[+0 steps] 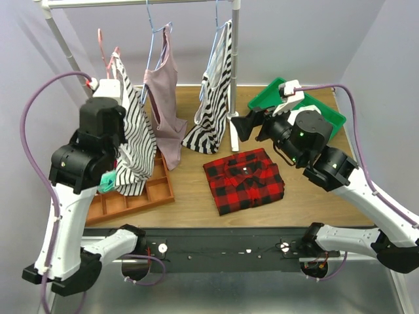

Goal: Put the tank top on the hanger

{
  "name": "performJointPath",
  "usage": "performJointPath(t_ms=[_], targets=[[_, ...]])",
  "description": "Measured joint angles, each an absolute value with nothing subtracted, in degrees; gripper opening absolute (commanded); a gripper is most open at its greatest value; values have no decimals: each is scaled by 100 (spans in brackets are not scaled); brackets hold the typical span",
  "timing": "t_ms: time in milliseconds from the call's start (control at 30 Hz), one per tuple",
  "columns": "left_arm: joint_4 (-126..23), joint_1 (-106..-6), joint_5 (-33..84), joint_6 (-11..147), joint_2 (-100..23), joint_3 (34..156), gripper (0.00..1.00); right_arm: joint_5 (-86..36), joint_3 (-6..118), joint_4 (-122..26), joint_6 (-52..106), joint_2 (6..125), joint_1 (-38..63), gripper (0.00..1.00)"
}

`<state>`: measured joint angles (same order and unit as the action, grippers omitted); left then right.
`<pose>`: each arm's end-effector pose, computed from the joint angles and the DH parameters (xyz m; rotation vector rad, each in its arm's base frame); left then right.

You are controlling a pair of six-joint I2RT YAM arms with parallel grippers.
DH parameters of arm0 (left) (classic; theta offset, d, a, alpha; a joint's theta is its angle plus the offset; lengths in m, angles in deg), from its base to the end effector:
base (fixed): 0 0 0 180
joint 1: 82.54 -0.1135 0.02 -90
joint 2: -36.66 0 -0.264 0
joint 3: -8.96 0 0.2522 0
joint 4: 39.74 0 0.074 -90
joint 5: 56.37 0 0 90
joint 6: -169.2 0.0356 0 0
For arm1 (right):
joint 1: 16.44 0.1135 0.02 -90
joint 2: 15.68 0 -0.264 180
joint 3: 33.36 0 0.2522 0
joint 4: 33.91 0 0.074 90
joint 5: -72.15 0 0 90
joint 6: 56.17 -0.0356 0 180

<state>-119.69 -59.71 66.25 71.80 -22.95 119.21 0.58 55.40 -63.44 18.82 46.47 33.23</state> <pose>0.1338 -0.0355 0.4853 -0.0702 2.0038 0.2566 0.1573 0.1679 0.4544 -0.2463 1.6352 0.6068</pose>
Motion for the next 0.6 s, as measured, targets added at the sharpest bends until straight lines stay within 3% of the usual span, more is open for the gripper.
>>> performJointPath(t_ms=[233, 600], targets=[[-11718, -7523, 5281, 7368, -3147, 13189, 0, -138, 6065, -6546, 1856, 4825, 3323, 99], [-11912, -8126, 4522, 7385, -4494, 15182, 0, -361, 6209, -6882, 1668, 4873, 3323, 99]])
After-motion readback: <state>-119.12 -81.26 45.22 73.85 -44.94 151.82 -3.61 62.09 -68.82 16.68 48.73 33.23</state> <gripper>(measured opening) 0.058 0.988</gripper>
